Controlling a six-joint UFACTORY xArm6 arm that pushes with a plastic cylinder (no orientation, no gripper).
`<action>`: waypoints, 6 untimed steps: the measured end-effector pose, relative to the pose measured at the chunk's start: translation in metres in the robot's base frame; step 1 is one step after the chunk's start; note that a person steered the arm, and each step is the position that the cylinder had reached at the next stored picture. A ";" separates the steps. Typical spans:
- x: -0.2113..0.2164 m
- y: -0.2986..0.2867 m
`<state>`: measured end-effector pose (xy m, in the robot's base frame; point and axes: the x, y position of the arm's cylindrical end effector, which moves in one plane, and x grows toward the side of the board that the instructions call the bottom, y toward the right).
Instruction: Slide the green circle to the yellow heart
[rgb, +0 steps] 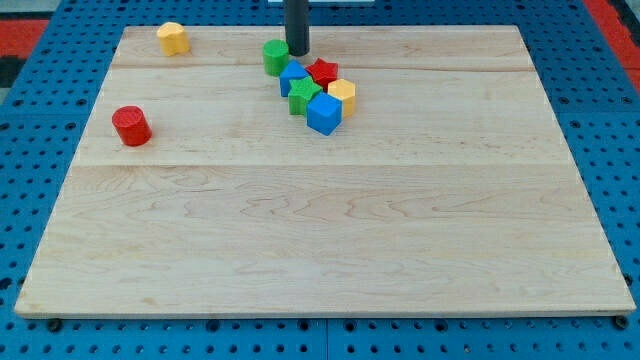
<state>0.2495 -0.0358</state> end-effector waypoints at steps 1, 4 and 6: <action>0.022 0.000; 0.030 -0.093; 0.029 -0.152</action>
